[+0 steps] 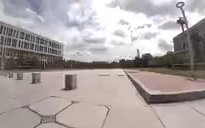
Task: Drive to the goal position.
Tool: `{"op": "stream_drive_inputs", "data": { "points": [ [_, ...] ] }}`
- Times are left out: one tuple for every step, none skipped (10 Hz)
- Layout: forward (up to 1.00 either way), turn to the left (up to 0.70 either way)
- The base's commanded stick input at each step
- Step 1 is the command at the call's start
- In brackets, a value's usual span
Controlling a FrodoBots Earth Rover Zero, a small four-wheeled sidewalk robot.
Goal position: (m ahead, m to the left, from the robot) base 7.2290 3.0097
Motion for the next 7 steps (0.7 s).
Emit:
{"op": "stream_drive_inputs", "data": {
  "points": [
    [0.7, 0.0],
    [0.7, 0.0],
    [0.7, 0.02],
    [0.7, 0.05],
    [0.7, 0.01],
    [0.7, 0.03],
    [0.7, 0.03]
  ]
}}
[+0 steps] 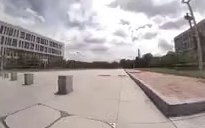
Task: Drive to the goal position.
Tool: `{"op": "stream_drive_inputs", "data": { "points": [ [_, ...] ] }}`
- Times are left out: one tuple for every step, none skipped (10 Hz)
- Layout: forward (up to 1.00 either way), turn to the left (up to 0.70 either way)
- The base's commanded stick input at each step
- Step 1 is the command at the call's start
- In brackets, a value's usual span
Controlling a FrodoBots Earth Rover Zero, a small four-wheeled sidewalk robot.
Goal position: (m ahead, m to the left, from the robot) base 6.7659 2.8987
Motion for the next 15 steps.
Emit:
{"op": "stream_drive_inputs", "data": {
  "points": [
    [0.7, 0.01],
    [0.7, 0.03],
    [0.7, 0.04],
    [0.7, 0.02],
    [0.7, -0.08],
    [0.7, -0.29],
    [0.7, -0.35],
    [0.7, -0.35],
    [0.7, 0.02],
    [0.7, 0.02],
    [0.7, 0.0],
    [0.7, 0.03],
    [0.7, 0.03],
    [0.7, 0.0],
    [0.7, -0.35]
  ]
}}
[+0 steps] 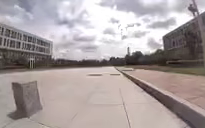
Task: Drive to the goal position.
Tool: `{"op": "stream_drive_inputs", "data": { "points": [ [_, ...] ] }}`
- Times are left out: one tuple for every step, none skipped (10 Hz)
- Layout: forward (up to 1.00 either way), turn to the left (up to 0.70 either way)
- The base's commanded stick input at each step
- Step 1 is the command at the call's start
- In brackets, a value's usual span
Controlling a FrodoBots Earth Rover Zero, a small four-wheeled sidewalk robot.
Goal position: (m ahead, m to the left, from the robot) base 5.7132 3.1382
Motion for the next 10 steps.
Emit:
{"op": "stream_drive_inputs", "data": {
  "points": [
    [0.7, -0.17],
    [0.7, 0.03],
    [0.7, 0.03],
    [0.7, 0.0],
    [0.7, 0.0],
    [0.7, 0.0],
    [0.7, 0.0],
    [0.7, 0.0],
    [0.7, 0.03],
    [0.7, 0.1]
  ]
}}
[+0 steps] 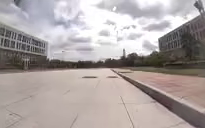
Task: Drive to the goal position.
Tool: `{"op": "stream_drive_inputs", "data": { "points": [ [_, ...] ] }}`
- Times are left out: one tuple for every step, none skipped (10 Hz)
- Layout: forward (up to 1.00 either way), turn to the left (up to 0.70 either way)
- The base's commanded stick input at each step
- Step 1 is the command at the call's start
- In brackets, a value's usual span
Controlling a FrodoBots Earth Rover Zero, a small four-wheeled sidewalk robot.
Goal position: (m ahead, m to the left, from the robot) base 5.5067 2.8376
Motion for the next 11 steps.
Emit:
{"op": "stream_drive_inputs", "data": {
  "points": [
    [0.7, 0.19],
    [0.7, 0.31],
    [0.7, 0.35],
    [0.7, 0.35],
    [0.7, 0.35],
    [0.7, 0.35],
    [0.7, 0.35],
    [0.7, 0.3],
    [0.7, 0.15],
    [0.7, 0.0],
    [0.7, 0.0]
  ]
}}
